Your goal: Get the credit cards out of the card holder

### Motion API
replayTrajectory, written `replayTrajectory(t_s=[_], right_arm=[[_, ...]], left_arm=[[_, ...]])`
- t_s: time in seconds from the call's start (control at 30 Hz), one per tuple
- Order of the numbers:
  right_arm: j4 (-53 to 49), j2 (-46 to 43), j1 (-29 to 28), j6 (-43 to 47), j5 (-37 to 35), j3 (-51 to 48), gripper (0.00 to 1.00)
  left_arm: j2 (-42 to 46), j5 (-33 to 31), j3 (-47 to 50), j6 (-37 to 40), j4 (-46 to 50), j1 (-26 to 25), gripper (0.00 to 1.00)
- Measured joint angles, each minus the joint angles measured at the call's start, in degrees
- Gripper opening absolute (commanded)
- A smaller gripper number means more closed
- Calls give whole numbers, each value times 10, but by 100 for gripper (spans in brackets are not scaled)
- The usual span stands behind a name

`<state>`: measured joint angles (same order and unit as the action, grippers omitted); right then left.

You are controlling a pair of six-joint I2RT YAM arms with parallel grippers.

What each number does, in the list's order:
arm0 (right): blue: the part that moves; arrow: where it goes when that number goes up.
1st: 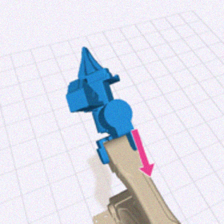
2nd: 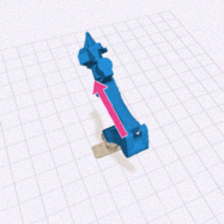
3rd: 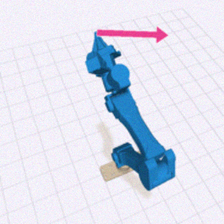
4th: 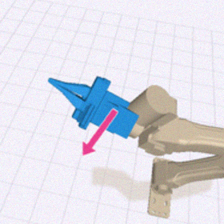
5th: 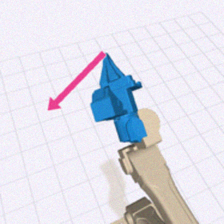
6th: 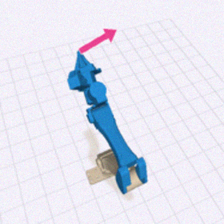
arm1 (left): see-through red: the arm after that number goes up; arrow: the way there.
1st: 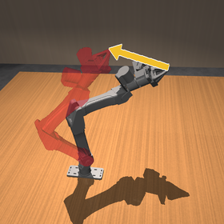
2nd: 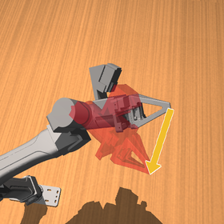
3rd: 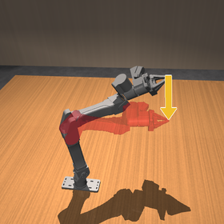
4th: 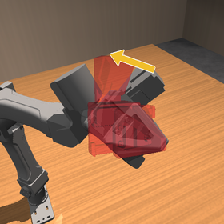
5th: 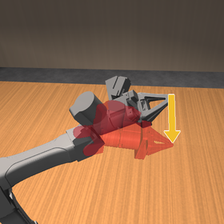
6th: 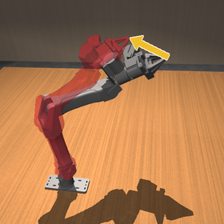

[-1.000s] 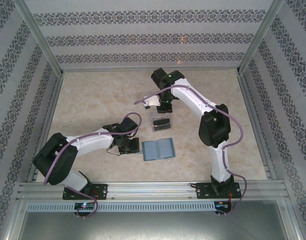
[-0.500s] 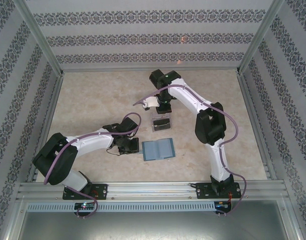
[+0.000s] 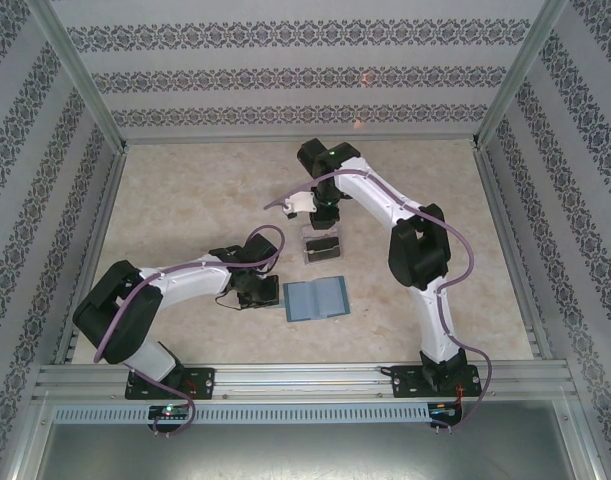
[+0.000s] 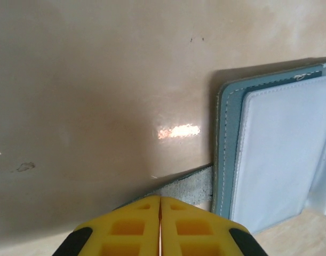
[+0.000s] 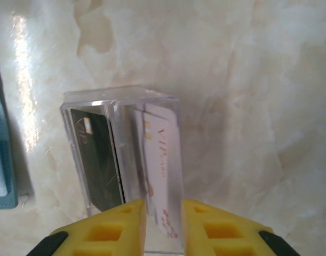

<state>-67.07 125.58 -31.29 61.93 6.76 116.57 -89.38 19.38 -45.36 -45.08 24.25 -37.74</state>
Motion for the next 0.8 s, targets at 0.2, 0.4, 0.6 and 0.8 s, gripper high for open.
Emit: replayTrajectory(t_s=[0.2,0.4,0.6,0.8], right_arm=[[78,-78,-8,-85,-10,-78,27],[138,-130,-24,-273,5,-131,24],[227,-200,-28,-524,74,-278,16],[291,-256,-46,-755,126,-410,16]], left_arm=[[-5,1,-9,2,0,0,7],[-16,5,-25,17,0,10,3],[-26,17,-26,33,0,26,0],[-30,31,-25,48,0,34,0]])
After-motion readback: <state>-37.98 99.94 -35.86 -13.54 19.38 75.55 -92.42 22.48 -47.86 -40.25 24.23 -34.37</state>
